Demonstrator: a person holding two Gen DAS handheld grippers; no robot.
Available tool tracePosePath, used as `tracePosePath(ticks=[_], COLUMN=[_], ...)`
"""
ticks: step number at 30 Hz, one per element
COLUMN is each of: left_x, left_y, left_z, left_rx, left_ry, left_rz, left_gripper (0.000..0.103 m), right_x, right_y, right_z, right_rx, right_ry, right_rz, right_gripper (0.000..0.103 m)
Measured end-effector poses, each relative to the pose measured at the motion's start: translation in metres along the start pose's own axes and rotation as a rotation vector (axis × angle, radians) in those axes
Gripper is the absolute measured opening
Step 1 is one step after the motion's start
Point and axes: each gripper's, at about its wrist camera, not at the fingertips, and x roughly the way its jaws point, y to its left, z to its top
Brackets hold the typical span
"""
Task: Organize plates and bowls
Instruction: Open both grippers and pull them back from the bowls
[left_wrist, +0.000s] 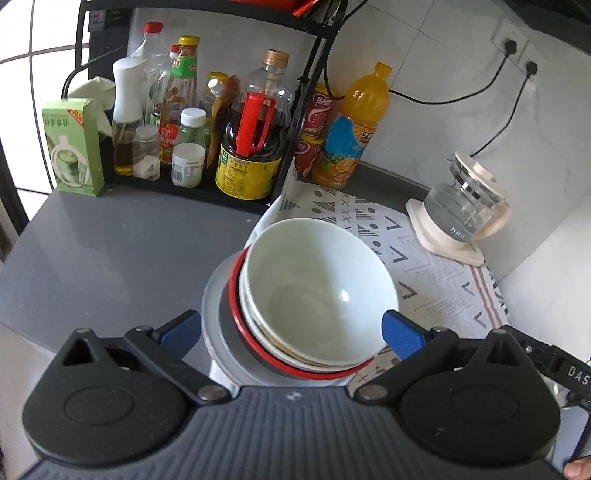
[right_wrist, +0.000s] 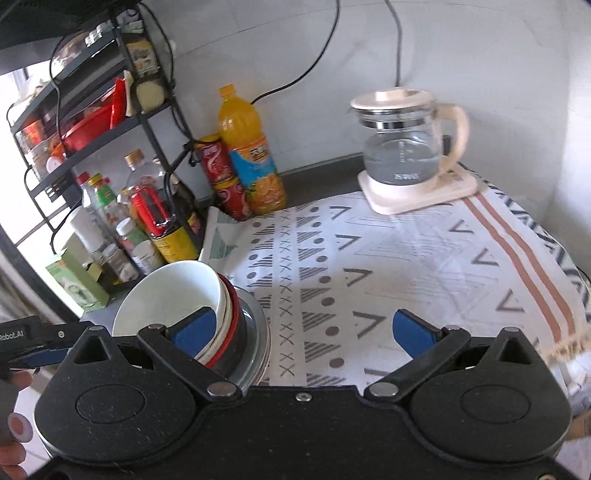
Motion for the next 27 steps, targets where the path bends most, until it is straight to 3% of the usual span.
tracePosePath(ticks=[10, 27], left_x=[-0.025, -0.076], left_y=[0.013, 0.054], left_z=[-0.011, -0.036], left_rx=[0.140, 0.196], left_ry=[-0.029, -0.040], left_rz=[-0.085, -0.110], left_gripper=[0.103, 0.103], right_x=[-0.038, -0.089], right_y=[0.023, 0.068], right_z=[-0.032, -0.077], right_rx=[0.054, 0.083], right_ry=[-0.036, -0.052], right_rz=[-0.123, -0.154], right_gripper=[0.103, 0.103])
